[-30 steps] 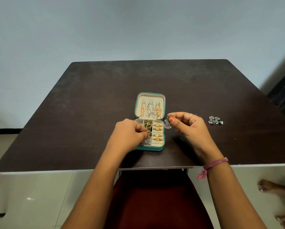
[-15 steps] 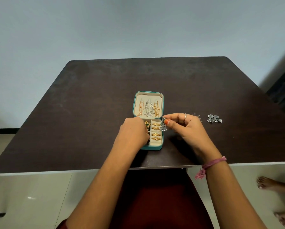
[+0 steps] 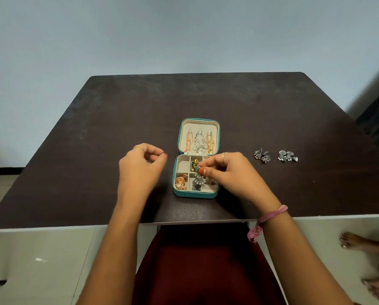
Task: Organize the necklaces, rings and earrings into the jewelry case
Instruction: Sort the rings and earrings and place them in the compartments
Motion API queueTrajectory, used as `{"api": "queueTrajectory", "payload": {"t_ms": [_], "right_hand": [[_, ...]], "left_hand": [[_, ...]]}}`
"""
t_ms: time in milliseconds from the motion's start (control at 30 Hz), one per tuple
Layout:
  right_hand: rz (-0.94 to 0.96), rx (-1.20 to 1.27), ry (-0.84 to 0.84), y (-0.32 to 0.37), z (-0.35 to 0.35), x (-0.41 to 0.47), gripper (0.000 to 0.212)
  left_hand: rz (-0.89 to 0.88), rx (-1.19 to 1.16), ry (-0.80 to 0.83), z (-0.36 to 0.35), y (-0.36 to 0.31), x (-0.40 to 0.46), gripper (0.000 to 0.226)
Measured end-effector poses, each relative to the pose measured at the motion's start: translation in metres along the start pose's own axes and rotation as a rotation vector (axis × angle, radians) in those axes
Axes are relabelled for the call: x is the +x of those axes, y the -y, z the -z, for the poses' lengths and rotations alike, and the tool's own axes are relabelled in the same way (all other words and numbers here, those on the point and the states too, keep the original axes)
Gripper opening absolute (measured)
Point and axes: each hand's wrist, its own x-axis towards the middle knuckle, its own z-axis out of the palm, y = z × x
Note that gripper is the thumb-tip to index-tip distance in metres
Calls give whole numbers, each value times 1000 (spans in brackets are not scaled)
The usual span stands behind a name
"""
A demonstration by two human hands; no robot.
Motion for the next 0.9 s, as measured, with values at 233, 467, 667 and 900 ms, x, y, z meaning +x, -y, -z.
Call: {"api": "queueTrajectory", "payload": {"t_ms": [233,467,667,900], "right_hand": [[0,-335,41,9,-19,1,12],[2,-370,27,13,-18,-1,12],[-15,-250,75,12,-9,-1,10],[-20,-197,-102,-3,40,-5,10]], "left_hand": [[87,-104,-20,7,21,8,6],[68,-115,-4,6,16,13,6],[-4,-107,10,0,-3,19,3],[-150,-136,111,-21,-46,14,3]]}}
